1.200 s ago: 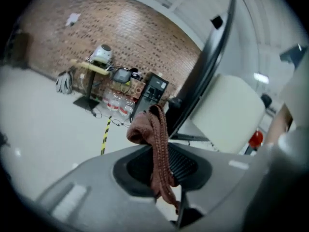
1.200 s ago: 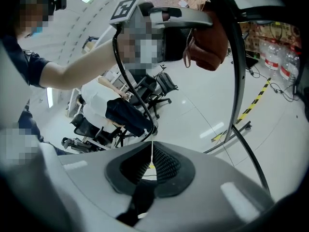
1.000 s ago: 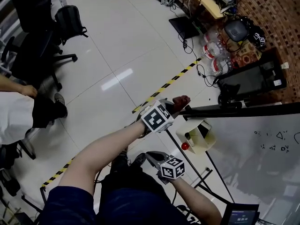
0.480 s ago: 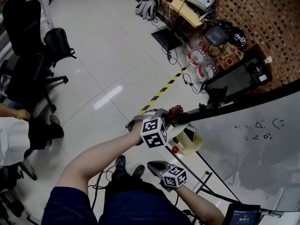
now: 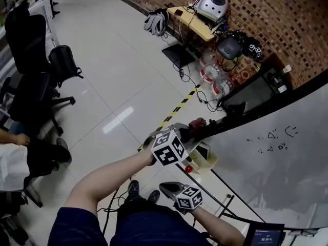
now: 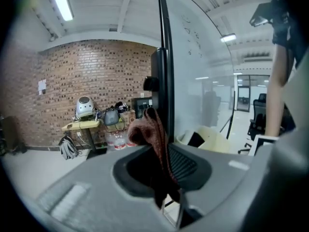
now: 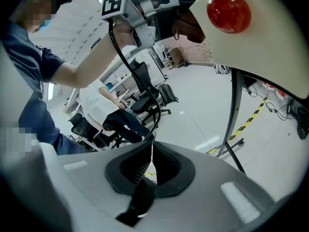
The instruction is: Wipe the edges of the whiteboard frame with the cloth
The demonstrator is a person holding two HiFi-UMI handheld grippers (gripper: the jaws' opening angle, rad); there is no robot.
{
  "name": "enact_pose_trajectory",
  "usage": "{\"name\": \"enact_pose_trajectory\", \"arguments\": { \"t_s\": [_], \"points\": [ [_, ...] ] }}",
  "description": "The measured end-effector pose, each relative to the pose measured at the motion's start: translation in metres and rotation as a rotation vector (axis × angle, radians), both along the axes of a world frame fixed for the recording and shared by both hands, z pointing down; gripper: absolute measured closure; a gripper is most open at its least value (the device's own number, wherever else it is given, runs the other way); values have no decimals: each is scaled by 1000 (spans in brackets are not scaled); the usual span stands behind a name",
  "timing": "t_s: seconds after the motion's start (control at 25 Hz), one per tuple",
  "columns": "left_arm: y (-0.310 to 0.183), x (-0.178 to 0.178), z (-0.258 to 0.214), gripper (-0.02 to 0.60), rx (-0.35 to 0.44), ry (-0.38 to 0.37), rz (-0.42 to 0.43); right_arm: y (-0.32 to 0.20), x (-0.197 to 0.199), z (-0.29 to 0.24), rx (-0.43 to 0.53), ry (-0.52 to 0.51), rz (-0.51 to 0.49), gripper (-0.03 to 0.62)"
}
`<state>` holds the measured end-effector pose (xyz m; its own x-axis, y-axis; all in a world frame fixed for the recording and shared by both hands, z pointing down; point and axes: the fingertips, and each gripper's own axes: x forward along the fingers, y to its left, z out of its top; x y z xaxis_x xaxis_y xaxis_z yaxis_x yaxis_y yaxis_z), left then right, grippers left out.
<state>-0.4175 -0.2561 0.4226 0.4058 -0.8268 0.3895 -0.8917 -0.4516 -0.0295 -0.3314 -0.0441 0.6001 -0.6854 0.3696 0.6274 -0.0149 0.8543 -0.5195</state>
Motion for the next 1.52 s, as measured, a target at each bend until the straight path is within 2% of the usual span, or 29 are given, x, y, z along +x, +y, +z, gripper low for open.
{"name": "enact_pose_trajectory", "arguments": {
  "t_s": [0.12, 0.2, 0.24, 0.36, 0.44, 0.48, 0.64, 0.76, 0.84, 0.96, 1.08, 1.32, 1.52],
  "points": [
    [0, -1, -14, 506, 15, 24, -7, 1, -2, -6, 6, -8, -11, 580],
    [0, -2, -26, 506, 18, 86, -11, -3, -3, -12, 9, -20, -7, 580],
    [1, -2, -33, 506, 12, 142, -13, -5, -5, -16, 10, -28, 0, 580],
    [7, -4, -56, 506, -36, 379, -26, -12, -6, -23, 7, -46, 27, 580],
    [7, -9, -67, 506, -45, 467, -48, -14, -7, -24, 9, -50, 37, 580],
    [7, -11, -71, 506, -38, 463, -53, -14, -7, -25, 11, -52, 37, 580],
    [4, -13, -80, 505, -2, 361, -56, -10, -10, -27, 19, -60, 31, 580],
    [3, -26, -88, 505, 16, 383, -93, -10, -13, -34, 29, -77, 31, 580],
    [2, -32, -99, 506, 51, 363, -93, -12, -19, -52, 26, -110, 41, 580],
    [-1, -29, -111, 505, 97, 205, -41, -19, -35, -92, 42, -195, 50, 580],
    [-4, -23, -122, 506, 89, 78, -2, -32, -46, -129, 105, -270, 58, 580],
    [5, 2, -161, 505, 164, -18, 98, -57, -44, -189, 165, -375, 145, 580],
    [0, 4, -175, 505, 171, 11, 78, -68, -27, -208, 179, -431, 228, 580]
  ]
}}
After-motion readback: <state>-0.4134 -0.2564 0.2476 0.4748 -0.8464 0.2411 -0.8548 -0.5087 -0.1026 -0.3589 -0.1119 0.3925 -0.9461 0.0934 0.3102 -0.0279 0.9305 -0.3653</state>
